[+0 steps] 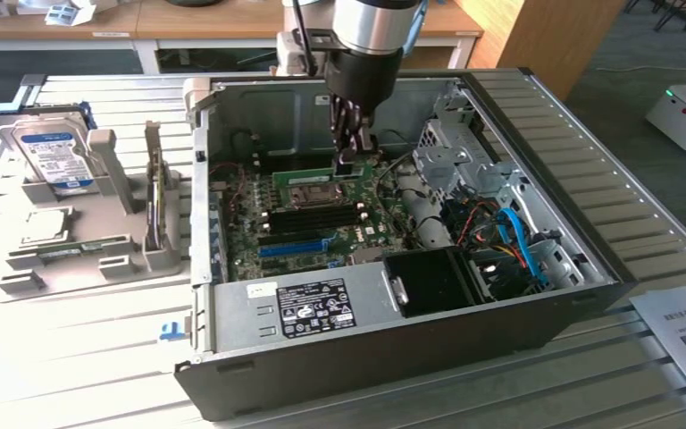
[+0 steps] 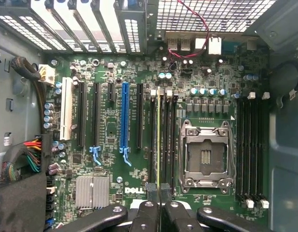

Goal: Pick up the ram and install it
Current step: 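Insert the ram into the slot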

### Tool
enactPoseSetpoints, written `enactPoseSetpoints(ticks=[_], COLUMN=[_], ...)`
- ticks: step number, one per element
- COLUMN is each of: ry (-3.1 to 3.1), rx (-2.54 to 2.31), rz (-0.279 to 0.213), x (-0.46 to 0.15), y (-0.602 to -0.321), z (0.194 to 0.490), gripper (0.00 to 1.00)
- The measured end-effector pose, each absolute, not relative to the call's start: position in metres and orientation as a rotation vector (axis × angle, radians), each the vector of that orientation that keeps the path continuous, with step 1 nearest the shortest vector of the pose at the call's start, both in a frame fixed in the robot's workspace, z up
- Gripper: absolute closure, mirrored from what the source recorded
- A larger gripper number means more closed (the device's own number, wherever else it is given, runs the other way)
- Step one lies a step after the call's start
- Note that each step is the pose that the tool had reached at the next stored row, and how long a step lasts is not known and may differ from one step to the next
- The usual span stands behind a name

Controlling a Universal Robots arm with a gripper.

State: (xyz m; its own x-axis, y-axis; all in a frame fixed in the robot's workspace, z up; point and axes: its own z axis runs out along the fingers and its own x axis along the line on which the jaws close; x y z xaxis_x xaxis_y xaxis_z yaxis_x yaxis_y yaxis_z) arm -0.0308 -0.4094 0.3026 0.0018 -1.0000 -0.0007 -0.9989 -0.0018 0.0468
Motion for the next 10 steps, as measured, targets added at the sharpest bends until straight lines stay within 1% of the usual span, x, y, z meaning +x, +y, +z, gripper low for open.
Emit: enactPoseSetpoints(ticks=[10], ry=[-2.196], rx=[2.2], rz=[-0.052], x=[-0.0308], y=[-0.4107], z=[0.3011], gripper=[0.88])
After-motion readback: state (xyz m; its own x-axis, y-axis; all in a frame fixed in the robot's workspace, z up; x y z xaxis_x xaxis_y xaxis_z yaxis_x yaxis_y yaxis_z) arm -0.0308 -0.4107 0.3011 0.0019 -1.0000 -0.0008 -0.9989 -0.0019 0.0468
